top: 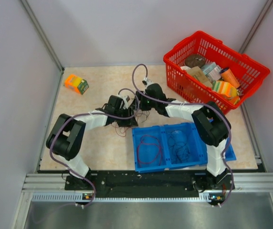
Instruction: Untangle the cables
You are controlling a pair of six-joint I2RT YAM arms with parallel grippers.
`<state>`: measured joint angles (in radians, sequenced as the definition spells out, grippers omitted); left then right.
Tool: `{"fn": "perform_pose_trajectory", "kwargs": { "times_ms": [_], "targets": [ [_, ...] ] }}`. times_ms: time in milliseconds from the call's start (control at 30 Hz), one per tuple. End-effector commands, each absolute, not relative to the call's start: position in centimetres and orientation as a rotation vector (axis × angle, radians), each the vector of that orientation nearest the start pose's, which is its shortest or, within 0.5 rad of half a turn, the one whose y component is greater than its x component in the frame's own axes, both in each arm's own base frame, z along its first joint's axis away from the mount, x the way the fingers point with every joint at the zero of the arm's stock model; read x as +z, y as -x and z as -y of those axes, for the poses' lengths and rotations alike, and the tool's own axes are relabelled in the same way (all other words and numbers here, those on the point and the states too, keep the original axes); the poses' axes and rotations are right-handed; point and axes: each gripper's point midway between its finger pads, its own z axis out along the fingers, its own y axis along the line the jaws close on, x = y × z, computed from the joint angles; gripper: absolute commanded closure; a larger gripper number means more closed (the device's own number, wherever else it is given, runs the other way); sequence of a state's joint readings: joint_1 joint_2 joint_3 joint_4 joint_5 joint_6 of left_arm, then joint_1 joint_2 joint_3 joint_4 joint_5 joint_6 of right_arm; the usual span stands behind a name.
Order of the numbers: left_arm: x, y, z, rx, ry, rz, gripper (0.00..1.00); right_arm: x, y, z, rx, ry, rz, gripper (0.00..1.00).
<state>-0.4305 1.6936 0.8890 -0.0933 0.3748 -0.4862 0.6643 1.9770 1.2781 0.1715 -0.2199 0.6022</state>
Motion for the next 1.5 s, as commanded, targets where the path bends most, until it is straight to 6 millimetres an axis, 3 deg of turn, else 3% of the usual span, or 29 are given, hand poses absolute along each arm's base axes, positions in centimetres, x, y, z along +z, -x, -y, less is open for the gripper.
{"fn": "perform_pose_trajectory", "kwargs": {
  "times_ms": [0,100,200,367,533,733,833,967,1100,1233,1300,1467],
  "targets": [
    [4.1,-32.3,24.3,-0.813,-0.161,-2.529,0.49,11.1,-39.7,-39.2,1.012,0.222,-2.186,0.43],
    [3.1,-32.3,23.8,-0.757,-0.134,-2.581,0.6,10.8,-39.8,-39.0,0.994,0.213,-2.204,0.43],
    [3.1,-32.2,23.8,-0.757,-0.138,-2.582,0.8,10.3,-40.0,-39.0,0.985,0.202,-2.219,0.46],
    [4.9,-31.7,24.0,-0.8,-0.159,-2.54,1.0,9.4,-39.9,-39.6,1.014,0.194,-2.256,0.57],
    [6.8,-31.1,23.3,-0.785,-0.17,-2.496,1.0,8.2,-39.7,-40.2,1.036,0.179,-2.297,0.64],
    [9.2,-30.7,21.4,-0.682,-0.152,-2.463,1.0,7.6,-40.2,-39.2,0.952,0.176,-2.316,0.59],
    [11.0,-30.3,20.3,-0.64,-0.133,-2.429,1.0,7.8,-40.0,-40.1,1.014,0.209,-2.303,0.65],
    [14.8,-30.4,17.4,-0.503,-0.046,-2.362,1.0,7.5,-40.8,-40.2,0.996,0.172,-2.283,1.0],
    [21.5,-30.1,12.8,-0.319,0.078,-2.168,1.0,7.8,-42.4,-38.5,0.837,0.167,-2.244,1.0],
    [28.1,-28.5,9.5,-0.251,0.123,-1.963,1.0,9.6,-42.9,-37.8,0.799,0.192,-2.172,1.0],
    [30.6,-27.7,8.2,-0.218,0.141,-1.908,1.0,11.1,-42.5,-38.1,0.842,0.228,-2.112,1.0],
    [34.2,-26.1,6.5,-0.18,0.17,-1.875,1.0,16.4,-40.8,-39.1,0.973,0.286,-1.979,1.0]
  ]
}}
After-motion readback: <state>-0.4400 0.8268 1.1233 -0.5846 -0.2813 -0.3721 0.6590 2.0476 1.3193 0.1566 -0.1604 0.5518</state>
